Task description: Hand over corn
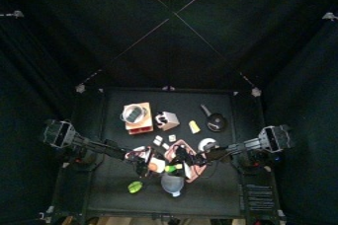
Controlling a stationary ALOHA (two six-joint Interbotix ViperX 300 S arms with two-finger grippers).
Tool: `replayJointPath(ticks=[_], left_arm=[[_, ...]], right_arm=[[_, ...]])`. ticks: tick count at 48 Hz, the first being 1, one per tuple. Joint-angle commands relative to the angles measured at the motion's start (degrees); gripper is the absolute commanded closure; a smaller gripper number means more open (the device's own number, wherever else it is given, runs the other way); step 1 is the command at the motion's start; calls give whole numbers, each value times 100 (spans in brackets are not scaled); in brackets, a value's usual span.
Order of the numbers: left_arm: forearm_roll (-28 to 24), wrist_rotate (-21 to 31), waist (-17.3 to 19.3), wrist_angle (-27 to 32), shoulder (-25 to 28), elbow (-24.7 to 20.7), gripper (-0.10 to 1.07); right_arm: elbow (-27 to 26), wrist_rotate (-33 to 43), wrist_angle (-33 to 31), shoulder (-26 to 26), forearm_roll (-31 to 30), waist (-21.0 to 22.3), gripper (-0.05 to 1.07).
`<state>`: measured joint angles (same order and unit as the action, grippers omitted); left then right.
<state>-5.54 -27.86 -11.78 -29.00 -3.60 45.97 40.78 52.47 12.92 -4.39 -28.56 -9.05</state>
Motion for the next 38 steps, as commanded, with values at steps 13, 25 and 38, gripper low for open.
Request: replayJointPath(ticks=[13, 25, 38], left_arm=[[-202, -439, -167, -26, 141, -334, -6], [-483, -747, -176, -26, 378, -369, -5], [-510, -984, -176, 0, 527, -527, -5]], right_arm=[[-88, 18, 9, 26, 123, -44, 28], [-105, 18, 9, 26, 290, -44, 28], [-97, 18, 9, 35, 290, -53, 28]])
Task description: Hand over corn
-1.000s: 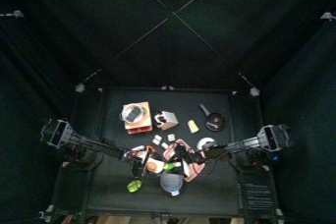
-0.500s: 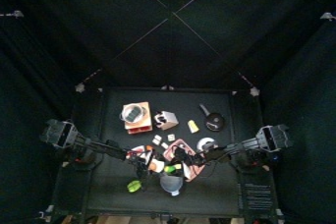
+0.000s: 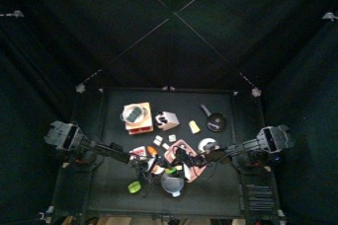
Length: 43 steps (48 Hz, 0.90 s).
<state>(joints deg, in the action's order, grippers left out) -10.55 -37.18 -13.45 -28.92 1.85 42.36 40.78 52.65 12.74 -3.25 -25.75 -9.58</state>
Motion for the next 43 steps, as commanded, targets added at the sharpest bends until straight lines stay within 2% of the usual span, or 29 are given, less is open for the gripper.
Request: replayJointPath(ticks=[1, 17, 34, 43], left_arm=[[-9, -88, -9, 9, 0, -176, -5], [9, -501, -9, 35, 62, -229, -3], [237, -510, -9, 35, 141, -281, 20], [343, -510, 0, 35, 220, -281, 24]], right_arm=[[-105, 0, 26, -79, 9, 9, 28], [-114, 0, 26, -18, 18, 9, 28], [-114, 0, 26, 9, 18, -9, 28], [-114, 0, 26, 9, 18, -9, 28]])
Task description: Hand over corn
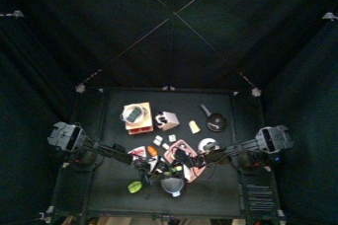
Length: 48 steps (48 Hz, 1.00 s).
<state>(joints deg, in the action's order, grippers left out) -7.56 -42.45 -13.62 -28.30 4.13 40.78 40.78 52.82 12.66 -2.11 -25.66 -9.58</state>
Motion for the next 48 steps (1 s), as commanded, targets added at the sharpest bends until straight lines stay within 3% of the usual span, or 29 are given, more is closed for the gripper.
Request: replayJointPath(ticks=[1, 12, 27, 48], left_arm=[[44, 18, 18, -26, -9, -123, 23], [149, 26, 26, 105, -35, -132, 20], [299, 9, 26, 316, -26, -158, 6], [281, -79, 79, 316, 53, -193, 5]], right_arm=[[-123, -18, 35, -105, 9, -18, 28], [-132, -9, 35, -105, 9, -18, 28], [-141, -18, 35, -105, 9, -62, 28], [-141, -18, 35, -105, 9, -105, 28]])
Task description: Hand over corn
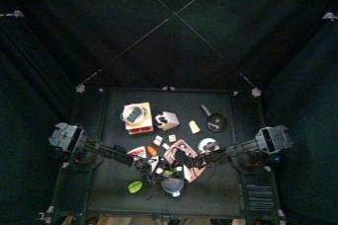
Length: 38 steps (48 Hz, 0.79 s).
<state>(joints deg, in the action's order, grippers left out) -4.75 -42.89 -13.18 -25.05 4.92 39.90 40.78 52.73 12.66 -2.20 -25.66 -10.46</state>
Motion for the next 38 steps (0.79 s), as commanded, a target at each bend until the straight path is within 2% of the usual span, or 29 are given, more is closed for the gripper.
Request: replayJointPath(ticks=[1, 17, 38], left_arm=[[0, -53, 35, 0, -26, -105, 5], [18, -360, 44, -9, 35, -114, 7], [70, -431, 44, -9, 35, -105, 22]], right_arm=[[-141, -9, 35, -97, 9, -18, 28], [-141, -9, 35, -97, 9, -26, 28], [-149, 0, 35, -97, 9, 0, 26]])
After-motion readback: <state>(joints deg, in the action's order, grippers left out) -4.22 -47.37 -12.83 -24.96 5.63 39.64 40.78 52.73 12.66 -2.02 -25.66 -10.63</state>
